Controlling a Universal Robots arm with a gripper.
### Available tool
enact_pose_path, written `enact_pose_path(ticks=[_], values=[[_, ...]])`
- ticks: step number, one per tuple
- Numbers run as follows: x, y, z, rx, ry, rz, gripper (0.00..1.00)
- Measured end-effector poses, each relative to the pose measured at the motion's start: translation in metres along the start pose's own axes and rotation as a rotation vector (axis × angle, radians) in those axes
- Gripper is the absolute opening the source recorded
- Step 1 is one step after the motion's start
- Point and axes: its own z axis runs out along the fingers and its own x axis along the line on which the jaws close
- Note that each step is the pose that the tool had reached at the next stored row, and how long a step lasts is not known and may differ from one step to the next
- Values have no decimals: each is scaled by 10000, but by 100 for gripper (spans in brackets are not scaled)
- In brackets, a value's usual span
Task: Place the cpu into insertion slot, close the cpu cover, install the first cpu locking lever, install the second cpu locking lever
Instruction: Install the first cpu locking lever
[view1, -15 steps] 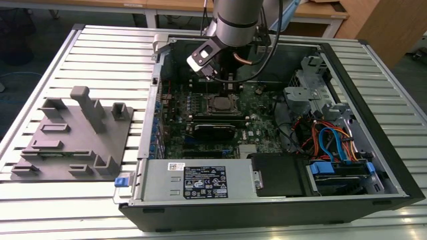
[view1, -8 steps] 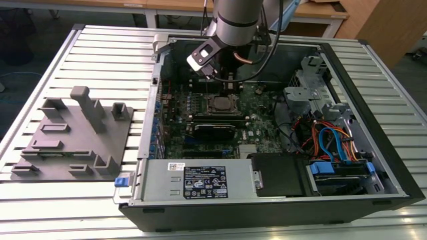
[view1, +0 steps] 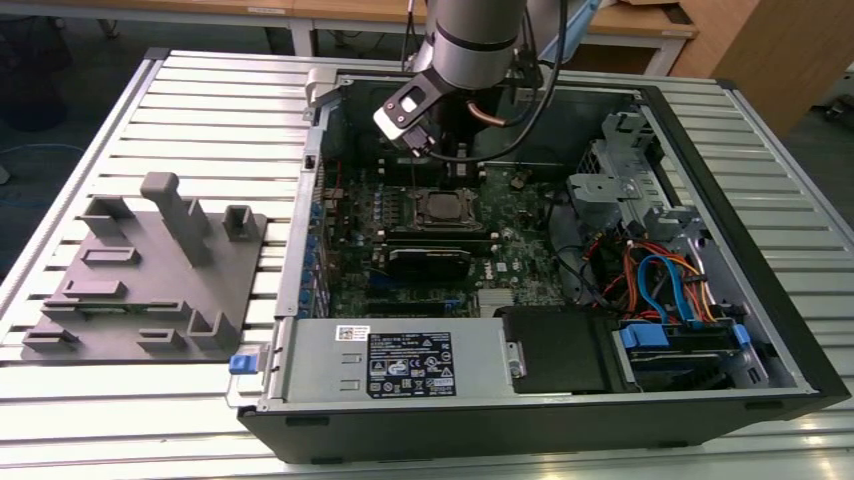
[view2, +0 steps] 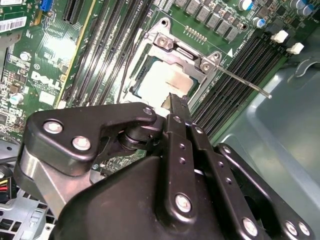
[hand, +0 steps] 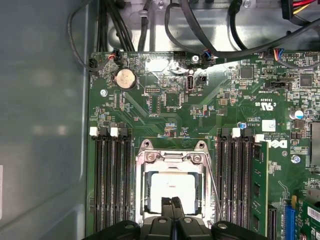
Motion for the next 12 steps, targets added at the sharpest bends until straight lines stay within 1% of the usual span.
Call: enact_pose_path(ticks=[12], values=[[1, 0, -20, -1, 16, 2, 11]])
